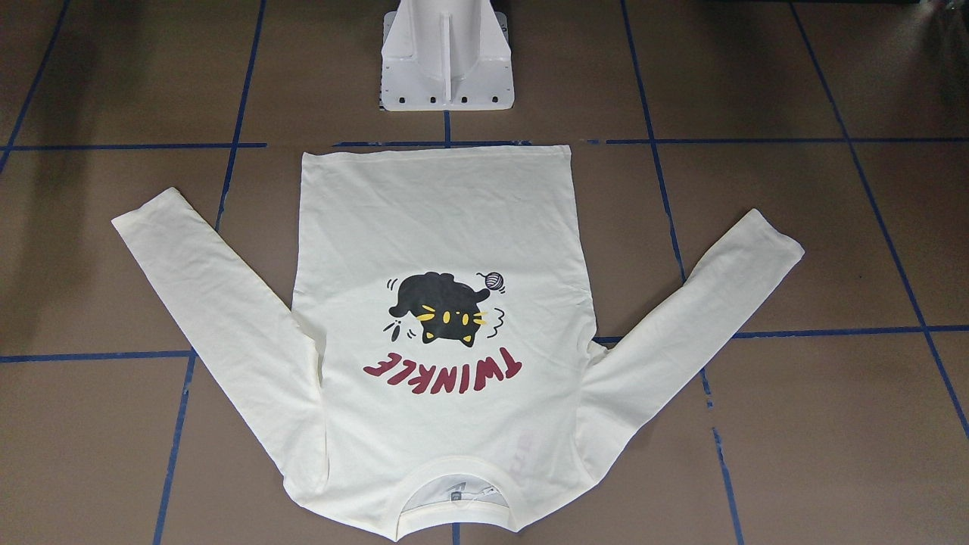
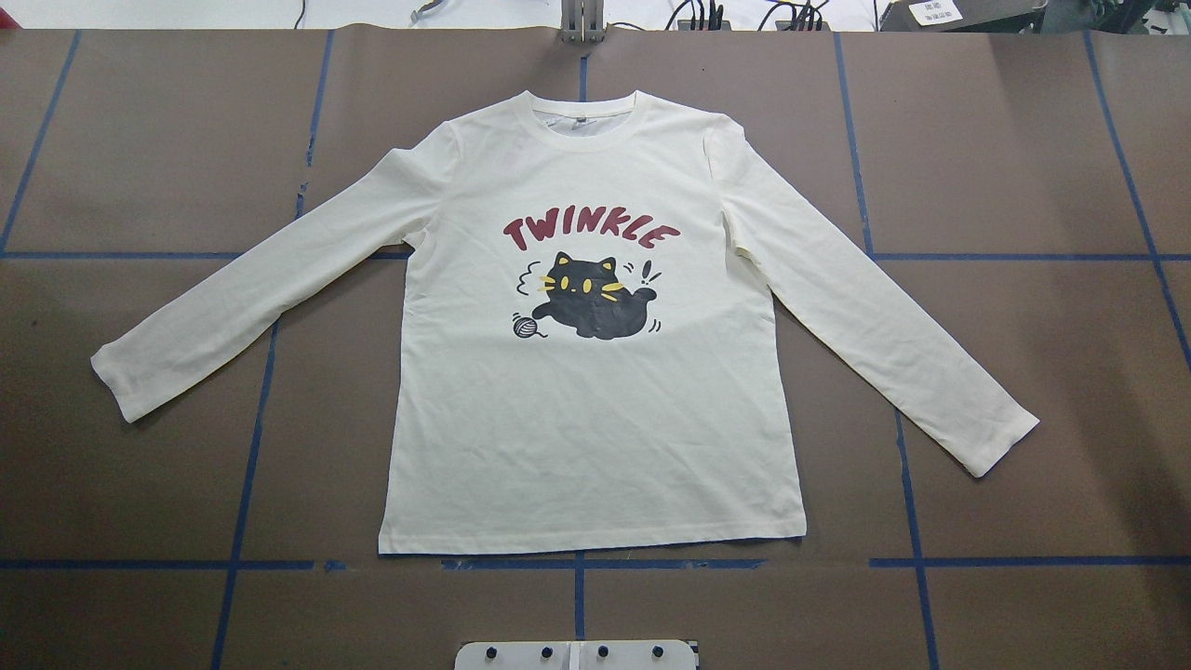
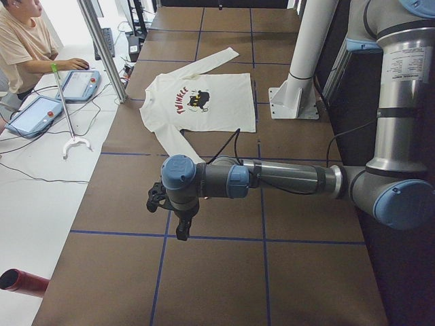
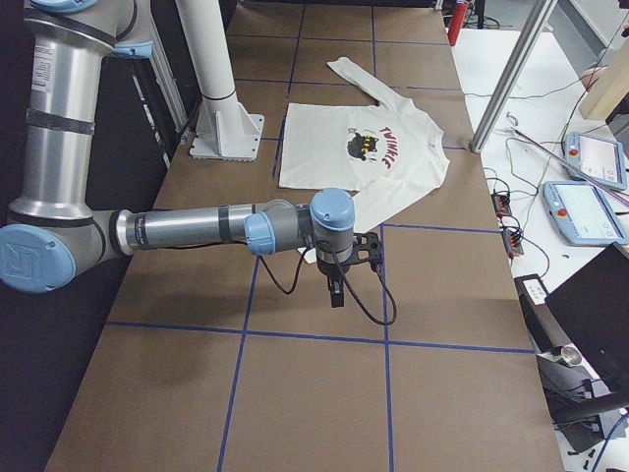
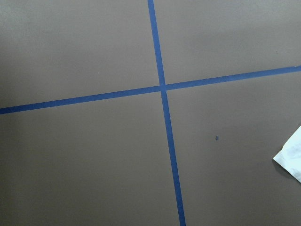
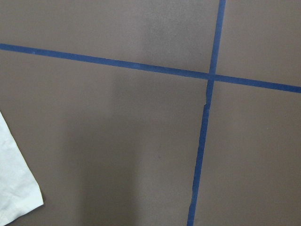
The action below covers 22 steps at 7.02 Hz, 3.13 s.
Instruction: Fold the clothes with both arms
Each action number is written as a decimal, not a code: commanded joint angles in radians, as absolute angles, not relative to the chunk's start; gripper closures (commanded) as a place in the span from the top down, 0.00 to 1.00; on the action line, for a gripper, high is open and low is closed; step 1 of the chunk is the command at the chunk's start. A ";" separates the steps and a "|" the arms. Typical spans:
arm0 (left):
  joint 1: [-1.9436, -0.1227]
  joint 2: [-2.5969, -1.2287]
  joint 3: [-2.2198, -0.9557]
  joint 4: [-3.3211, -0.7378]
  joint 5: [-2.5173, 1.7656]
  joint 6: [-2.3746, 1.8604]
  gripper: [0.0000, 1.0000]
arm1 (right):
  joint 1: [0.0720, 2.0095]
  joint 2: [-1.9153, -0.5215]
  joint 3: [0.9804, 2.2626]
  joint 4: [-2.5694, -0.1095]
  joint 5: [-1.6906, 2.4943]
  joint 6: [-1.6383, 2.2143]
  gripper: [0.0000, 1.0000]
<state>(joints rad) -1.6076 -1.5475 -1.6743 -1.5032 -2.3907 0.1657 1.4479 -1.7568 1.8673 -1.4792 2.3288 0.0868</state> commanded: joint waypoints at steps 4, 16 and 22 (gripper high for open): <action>-1.606 -1.545 -1.694 -1.503 -2.424 0.163 1.00 | 1.445 -1.766 1.873 -1.432 2.412 0.094 1.00; -1.608 -1.545 -1.710 -1.506 -2.427 0.161 1.00 | 0.759 -1.827 1.813 -0.850 2.086 1.296 0.85; -1.608 -1.543 -1.723 -1.506 -2.419 0.161 1.00 | 0.787 -1.802 1.759 -0.850 2.086 1.322 0.66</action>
<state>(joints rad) -1.6076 -1.5433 -1.7229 -1.5064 -2.4203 0.1612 0.7857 -1.8012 1.7638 -0.8502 2.0867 1.3221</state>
